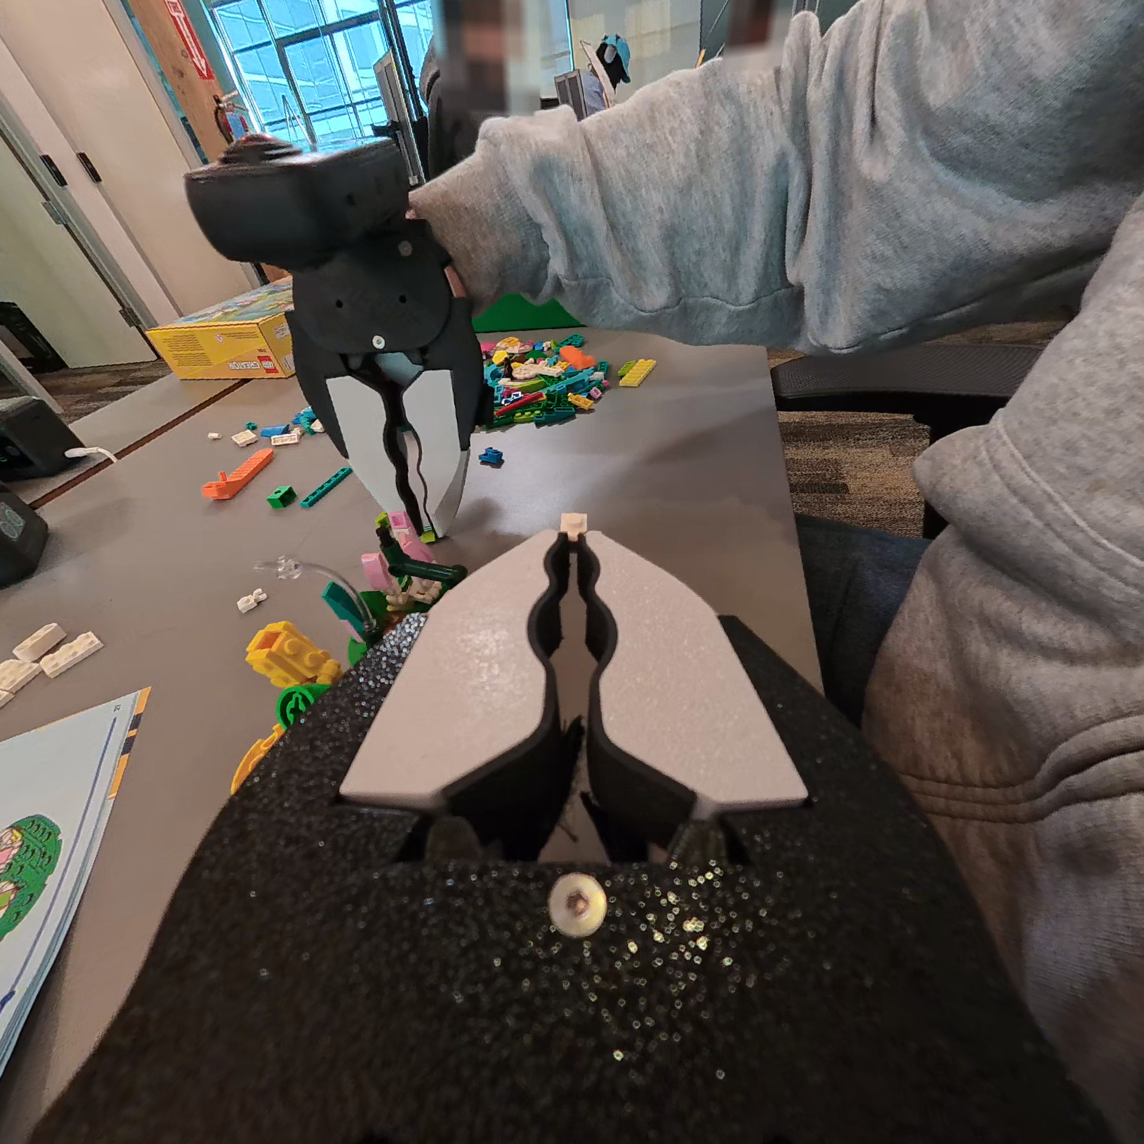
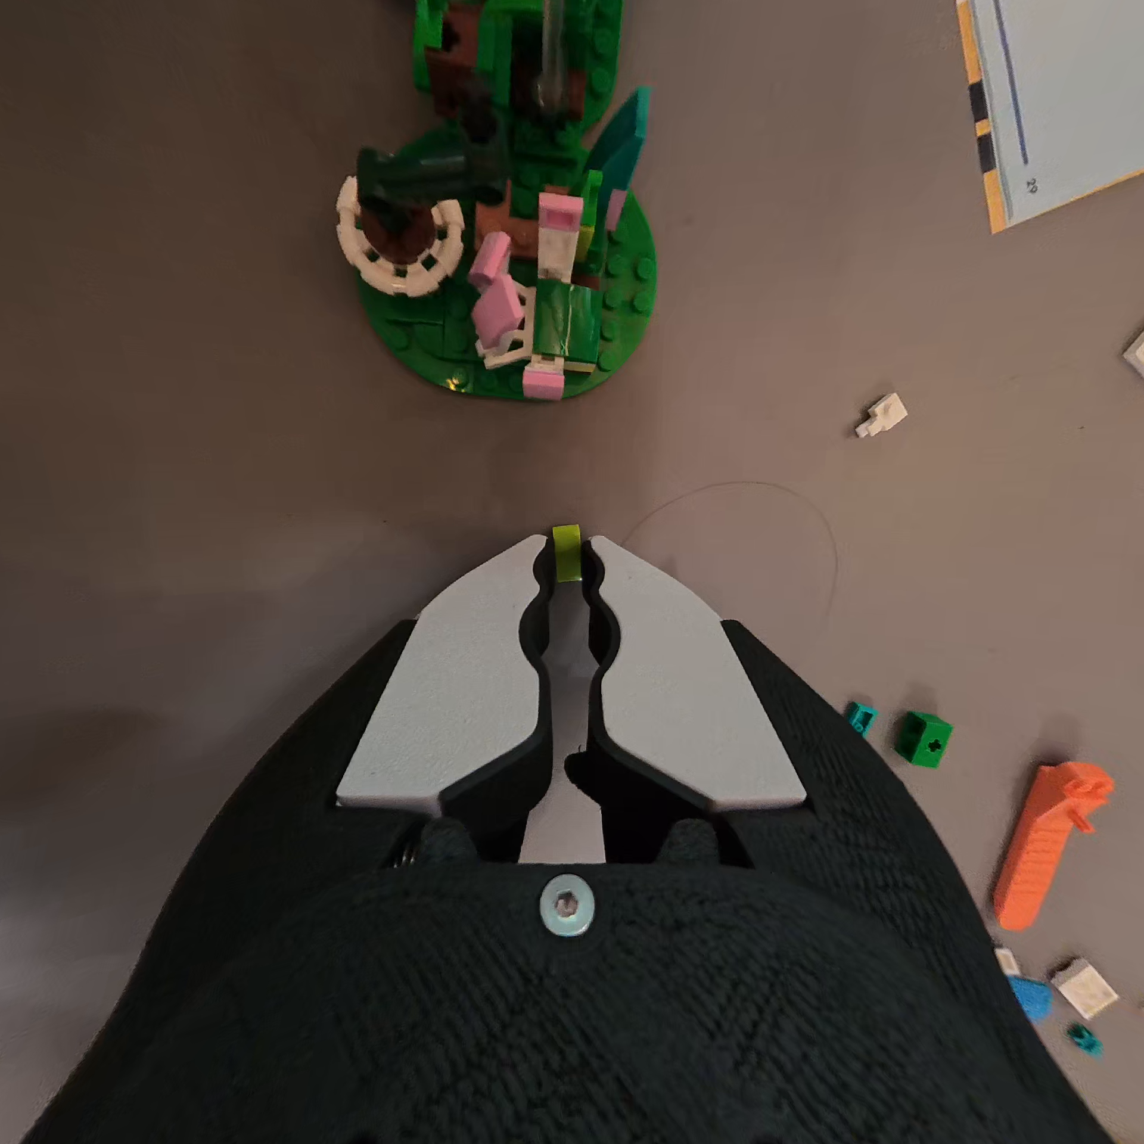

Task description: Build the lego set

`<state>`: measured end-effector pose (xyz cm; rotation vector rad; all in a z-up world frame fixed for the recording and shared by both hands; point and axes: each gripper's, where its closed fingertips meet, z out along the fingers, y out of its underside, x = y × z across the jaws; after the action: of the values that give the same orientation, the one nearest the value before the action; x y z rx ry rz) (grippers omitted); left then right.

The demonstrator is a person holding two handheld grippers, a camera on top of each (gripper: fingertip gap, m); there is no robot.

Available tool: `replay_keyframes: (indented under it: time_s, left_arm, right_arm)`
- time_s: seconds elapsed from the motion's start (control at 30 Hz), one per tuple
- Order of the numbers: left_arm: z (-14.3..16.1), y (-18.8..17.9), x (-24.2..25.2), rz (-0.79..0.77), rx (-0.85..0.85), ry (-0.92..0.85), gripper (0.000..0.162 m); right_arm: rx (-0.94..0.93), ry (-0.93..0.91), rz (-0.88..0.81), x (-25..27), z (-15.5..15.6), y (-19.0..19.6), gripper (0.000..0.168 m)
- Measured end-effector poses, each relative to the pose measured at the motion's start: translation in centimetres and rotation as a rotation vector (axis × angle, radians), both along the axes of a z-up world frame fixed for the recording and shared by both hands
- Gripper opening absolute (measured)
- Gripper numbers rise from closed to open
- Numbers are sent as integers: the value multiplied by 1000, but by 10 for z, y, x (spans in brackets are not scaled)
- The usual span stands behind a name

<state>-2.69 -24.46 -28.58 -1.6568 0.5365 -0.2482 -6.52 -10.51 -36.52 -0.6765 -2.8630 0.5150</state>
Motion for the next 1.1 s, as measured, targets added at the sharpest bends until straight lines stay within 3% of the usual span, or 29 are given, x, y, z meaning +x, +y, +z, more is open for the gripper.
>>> replay_keyframes:
  time_s: [1.1]
  left_arm:
    - [-2, 3, -6, 36, -8, -16, 2]
  right_arm:
    - [-63, 220, -238, 50, 15, -25, 7]
